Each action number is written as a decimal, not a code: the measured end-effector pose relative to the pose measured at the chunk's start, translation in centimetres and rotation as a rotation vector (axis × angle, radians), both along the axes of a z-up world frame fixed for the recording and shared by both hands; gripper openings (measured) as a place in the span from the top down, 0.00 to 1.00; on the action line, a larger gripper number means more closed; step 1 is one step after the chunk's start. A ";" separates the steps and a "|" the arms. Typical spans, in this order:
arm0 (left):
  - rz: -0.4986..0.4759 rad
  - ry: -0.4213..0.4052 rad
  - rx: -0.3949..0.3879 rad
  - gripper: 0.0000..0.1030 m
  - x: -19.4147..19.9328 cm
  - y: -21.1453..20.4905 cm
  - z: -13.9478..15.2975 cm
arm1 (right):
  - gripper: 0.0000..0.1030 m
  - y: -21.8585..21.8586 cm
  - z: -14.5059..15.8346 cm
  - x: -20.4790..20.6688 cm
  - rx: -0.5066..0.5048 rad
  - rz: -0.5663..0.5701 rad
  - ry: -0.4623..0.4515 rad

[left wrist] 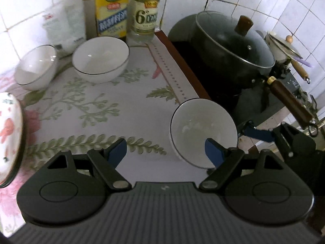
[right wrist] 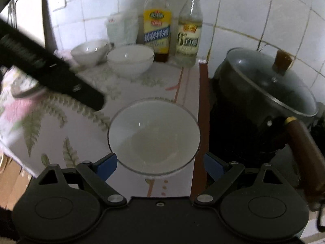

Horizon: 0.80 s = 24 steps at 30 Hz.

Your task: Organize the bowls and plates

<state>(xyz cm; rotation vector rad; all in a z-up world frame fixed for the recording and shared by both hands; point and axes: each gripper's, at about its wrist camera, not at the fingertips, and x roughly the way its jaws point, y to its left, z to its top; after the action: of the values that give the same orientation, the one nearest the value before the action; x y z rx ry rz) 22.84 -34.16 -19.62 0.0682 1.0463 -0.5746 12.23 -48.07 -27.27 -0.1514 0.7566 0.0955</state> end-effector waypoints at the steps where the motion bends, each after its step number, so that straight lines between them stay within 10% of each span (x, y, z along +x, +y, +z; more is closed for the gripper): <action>1: -0.007 0.004 0.000 0.19 0.3 -0.4 -0.5 | 0.08 -0.1 -0.5 0.2 -0.002 0.003 0.004; 6: -0.017 0.060 -0.002 0.32 1.5 -1.7 -3.3 | 0.08 -0.1 -2.4 1.3 -0.018 0.040 0.018; 13: -0.040 0.122 -0.017 0.82 1.8 -2.6 -4.4 | 0.07 -0.1 -3.1 2.5 -0.029 0.097 0.002; 24: -0.023 0.075 0.032 0.86 0.8 -2.0 -3.4 | 0.07 0.9 -2.0 2.5 -0.017 0.113 -0.020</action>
<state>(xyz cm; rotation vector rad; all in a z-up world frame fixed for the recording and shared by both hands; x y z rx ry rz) 23.62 -36.14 -23.02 0.0879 1.1291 -0.5853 14.71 -47.13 -29.28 -0.2114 0.7287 0.1949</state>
